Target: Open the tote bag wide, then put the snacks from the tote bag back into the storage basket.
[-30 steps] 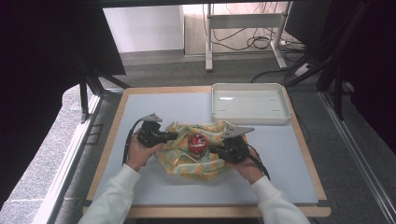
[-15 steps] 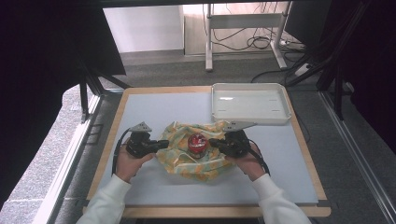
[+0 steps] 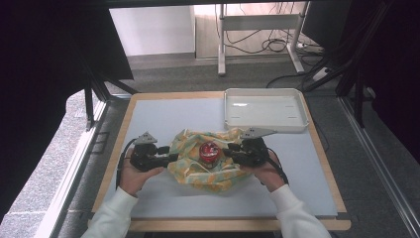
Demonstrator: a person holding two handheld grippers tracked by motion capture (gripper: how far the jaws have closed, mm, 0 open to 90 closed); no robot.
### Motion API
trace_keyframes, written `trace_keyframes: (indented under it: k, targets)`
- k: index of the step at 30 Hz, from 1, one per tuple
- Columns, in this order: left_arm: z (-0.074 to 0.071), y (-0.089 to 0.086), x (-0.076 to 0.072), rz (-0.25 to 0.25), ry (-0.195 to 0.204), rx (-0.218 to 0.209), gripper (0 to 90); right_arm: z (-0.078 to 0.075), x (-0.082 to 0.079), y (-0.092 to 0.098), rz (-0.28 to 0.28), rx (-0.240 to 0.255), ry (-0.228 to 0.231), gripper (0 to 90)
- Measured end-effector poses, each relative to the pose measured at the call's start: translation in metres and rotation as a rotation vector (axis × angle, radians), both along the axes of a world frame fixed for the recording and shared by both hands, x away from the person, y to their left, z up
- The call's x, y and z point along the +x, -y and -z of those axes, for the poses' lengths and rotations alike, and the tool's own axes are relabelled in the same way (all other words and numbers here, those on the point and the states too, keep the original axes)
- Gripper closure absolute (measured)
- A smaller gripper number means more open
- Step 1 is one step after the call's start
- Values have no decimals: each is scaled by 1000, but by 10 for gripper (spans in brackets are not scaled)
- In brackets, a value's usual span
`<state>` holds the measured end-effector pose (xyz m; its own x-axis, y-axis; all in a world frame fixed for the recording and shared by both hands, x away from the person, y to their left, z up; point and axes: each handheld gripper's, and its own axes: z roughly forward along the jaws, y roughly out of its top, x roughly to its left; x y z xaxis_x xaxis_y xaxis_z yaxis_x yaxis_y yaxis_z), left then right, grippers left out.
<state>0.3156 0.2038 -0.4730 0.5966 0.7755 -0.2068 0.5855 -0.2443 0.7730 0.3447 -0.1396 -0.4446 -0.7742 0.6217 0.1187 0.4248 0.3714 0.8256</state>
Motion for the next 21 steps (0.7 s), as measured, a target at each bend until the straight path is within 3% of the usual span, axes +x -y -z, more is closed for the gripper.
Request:
trace_keyframes:
  k: [2,5,17,21]
  targets:
    - [-1,0,-1,-3,0,-1,337,-1,0,0,7,1,0,514]
    - [-1,-1,-3,-6,5,-3,289,-3,0,0,12,-2,6,453]
    - [1,0,-1,-10,4,15,281,-4,-3,-5,26,-44,8,368]
    - [3,1,-1,-12,3,40,287,-2,-2,-12,7,-63,-1,348]
